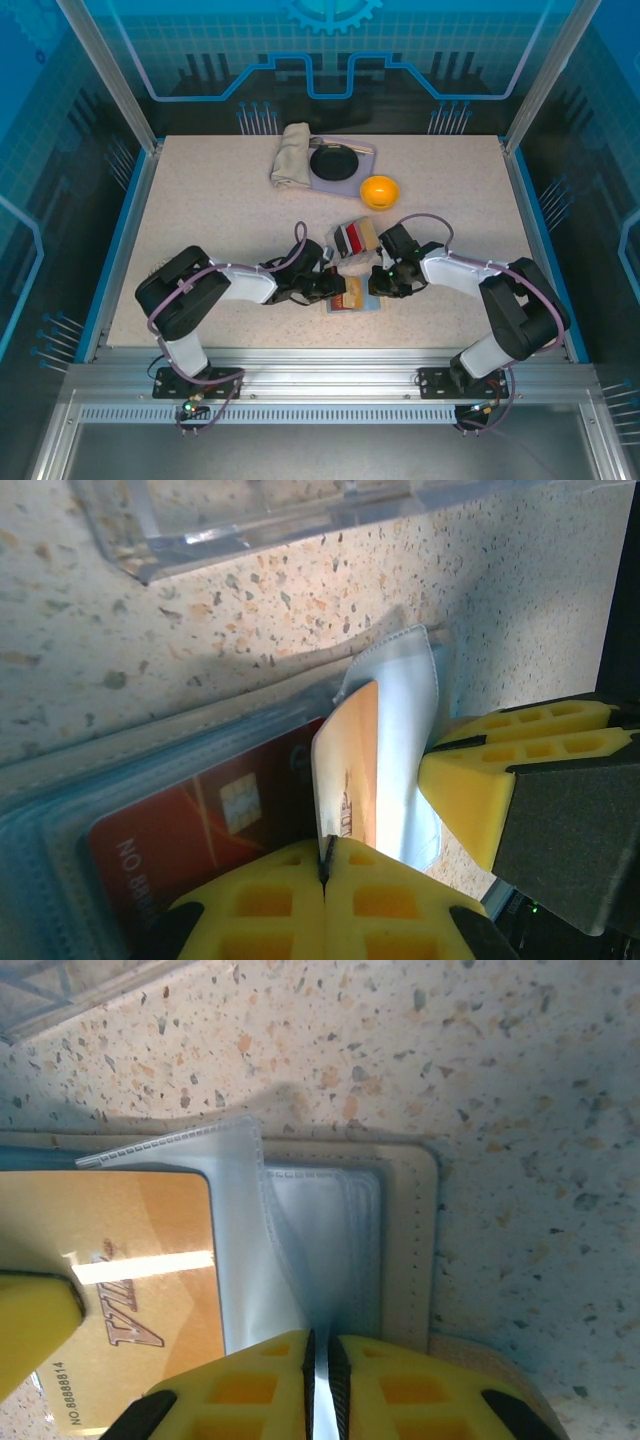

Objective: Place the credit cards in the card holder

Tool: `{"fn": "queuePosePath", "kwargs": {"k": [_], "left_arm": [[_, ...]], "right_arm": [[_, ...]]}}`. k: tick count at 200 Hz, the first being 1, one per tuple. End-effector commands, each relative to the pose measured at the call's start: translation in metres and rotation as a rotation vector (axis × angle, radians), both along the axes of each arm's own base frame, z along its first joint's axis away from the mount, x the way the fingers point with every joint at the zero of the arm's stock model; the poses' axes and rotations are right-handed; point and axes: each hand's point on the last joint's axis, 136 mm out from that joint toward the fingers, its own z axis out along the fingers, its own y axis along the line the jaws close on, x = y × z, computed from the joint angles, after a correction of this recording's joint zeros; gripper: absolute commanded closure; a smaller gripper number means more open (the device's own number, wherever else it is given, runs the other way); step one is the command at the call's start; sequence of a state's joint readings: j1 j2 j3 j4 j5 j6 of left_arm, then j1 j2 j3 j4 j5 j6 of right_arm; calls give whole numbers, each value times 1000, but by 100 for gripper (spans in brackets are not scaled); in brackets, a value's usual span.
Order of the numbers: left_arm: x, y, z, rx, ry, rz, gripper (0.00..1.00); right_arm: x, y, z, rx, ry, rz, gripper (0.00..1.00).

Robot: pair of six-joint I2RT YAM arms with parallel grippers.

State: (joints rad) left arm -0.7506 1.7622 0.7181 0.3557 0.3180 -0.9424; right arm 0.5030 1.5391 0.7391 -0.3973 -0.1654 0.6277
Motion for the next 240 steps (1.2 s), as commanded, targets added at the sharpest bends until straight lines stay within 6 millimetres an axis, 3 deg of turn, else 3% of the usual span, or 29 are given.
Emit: {"fn": "queuePosePath", "kwargs": {"k": [1,48,90,112,240], "left_arm": [[-9,6,-23,84,37,-7,100],[-10,11,-15,92,22,2,100],[-7,17,17,84,-56,11,100],[-5,24,23,110,-73,26,100],[-3,4,-5,60,-8,-3,100]], "right_arm": [[-17,-21,-25,-89,72,-33,83],[-16,-22,-26,-95,76,-36,83],[-16,-24,-23,-109,69,-41,83],[-14,-24,-22,-110,62,-42,83],[-16,-24,-24,-111,73,-37,82]]}}
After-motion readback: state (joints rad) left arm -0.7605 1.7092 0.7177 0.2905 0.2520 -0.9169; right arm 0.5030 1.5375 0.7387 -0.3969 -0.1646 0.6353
